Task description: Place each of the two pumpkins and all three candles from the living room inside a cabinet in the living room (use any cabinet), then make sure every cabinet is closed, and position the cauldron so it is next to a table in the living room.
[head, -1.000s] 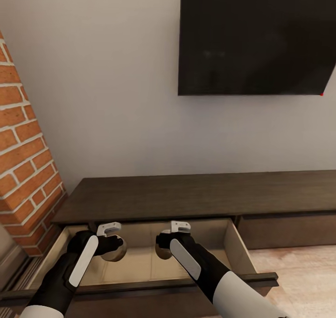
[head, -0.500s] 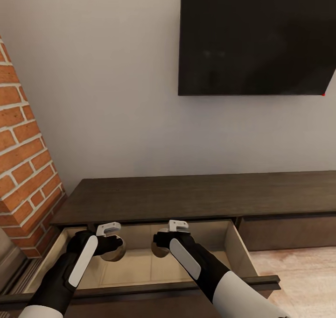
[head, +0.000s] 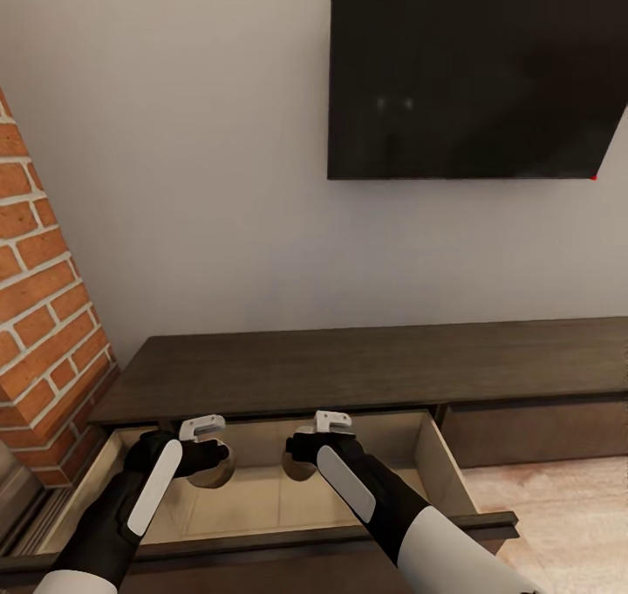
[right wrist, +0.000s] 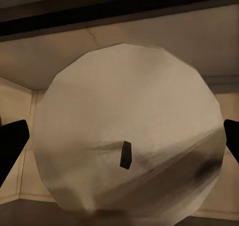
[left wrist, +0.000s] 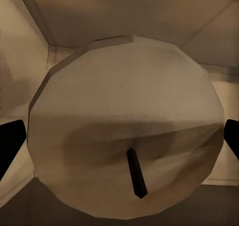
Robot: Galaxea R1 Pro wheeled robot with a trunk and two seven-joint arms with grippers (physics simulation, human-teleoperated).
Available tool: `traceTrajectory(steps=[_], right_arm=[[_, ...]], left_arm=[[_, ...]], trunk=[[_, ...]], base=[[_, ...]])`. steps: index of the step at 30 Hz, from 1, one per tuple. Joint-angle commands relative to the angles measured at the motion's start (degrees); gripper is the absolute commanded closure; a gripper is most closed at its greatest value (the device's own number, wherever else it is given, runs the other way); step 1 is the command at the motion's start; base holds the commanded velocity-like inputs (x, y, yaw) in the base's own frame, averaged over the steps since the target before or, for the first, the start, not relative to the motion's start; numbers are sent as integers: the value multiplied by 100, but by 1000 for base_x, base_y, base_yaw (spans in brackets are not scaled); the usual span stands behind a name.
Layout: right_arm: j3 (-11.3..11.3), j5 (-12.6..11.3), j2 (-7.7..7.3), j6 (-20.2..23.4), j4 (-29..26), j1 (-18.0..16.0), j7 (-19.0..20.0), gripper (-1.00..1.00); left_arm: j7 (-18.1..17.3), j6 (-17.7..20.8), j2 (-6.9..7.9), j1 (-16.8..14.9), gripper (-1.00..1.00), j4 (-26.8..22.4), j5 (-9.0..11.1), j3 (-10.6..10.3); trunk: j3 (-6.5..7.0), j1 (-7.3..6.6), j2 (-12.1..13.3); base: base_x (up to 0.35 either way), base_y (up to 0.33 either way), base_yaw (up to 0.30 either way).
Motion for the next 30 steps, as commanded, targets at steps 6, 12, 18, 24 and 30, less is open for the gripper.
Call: traceTrajectory(steps=[6,12,18,24,30], right_arm=[[11,1,0,3,3,-7,-48,100],[11,2,0,-203,9,-4,-67,100],[35,2,0,-433,-10,-45,-66,100],[47,-10,0,-487,20,-122,-66,100],[238,-40,0,-461,26,-126,-66,100]], left_arm=[[66,12,-18,-3,100,-14,41,-15],[65,12,-30,-3,100,-15,34,-14],[65,12,-11,-3,100,-15,36,-12],[69,4,-37,-3,100,-22,48,-5],[68,3,-60,-3,100,-24,59,-5]], trunk=[[-95,109,-203],[-203,240,-444],[-327,295,-529],[-460,310,-537],[-593,326,-545]], base=[[0,0,-2],[0,0,0],[0,0,0],[0,0,0],[0,0,0]])
